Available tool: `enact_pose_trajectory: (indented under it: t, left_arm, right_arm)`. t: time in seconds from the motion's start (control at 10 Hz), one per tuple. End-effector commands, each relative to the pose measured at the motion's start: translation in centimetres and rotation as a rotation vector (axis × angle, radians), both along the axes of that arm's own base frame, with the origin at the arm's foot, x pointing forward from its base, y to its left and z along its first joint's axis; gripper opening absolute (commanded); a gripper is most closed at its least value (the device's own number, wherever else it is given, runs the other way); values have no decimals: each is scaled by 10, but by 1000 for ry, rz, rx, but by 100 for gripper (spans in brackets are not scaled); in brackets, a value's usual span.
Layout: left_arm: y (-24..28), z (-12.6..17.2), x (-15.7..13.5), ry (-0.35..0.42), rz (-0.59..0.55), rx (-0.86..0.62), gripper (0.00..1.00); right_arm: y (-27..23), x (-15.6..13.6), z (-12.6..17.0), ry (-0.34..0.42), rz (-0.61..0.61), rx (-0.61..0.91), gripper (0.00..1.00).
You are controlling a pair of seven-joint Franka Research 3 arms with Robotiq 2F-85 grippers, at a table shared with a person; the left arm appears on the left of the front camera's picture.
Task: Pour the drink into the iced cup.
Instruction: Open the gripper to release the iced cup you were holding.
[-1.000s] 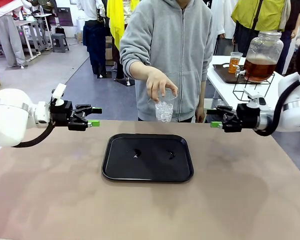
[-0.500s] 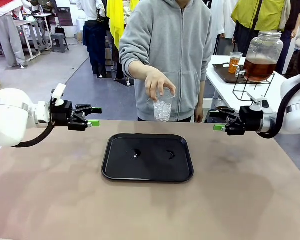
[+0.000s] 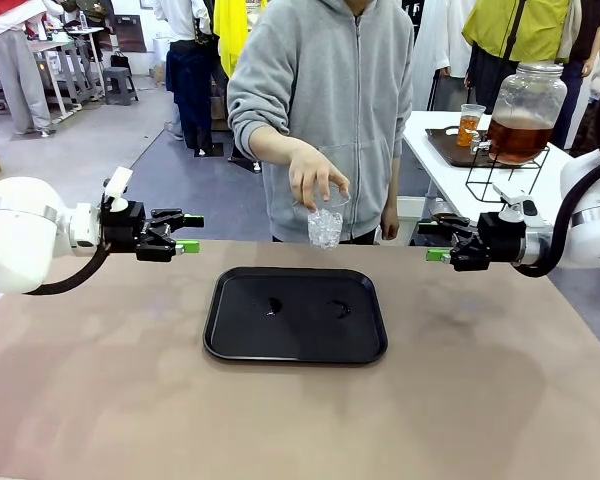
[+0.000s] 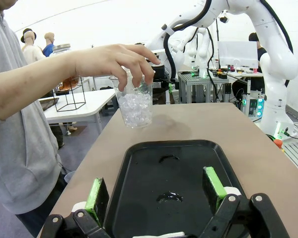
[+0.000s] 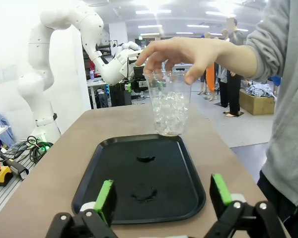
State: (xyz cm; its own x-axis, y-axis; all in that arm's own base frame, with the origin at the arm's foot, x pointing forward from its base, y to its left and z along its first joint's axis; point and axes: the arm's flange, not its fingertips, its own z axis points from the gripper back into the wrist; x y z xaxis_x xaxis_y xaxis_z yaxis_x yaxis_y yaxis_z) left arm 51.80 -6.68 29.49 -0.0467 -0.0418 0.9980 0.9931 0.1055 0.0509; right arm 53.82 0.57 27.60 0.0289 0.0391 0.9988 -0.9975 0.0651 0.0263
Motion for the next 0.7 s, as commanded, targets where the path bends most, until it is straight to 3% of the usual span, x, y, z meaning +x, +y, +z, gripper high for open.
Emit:
enact_pose_trajectory:
  t: [0.0,0.6]
  left_arm:
    - [-1,2,0,-1,-3,-5,100]
    - [-1,2,0,-1,-3,-5,100]
  right_arm:
    - [3,3,5,9,-8,1,100]
    - [3,3,5,9,-8,1,100]
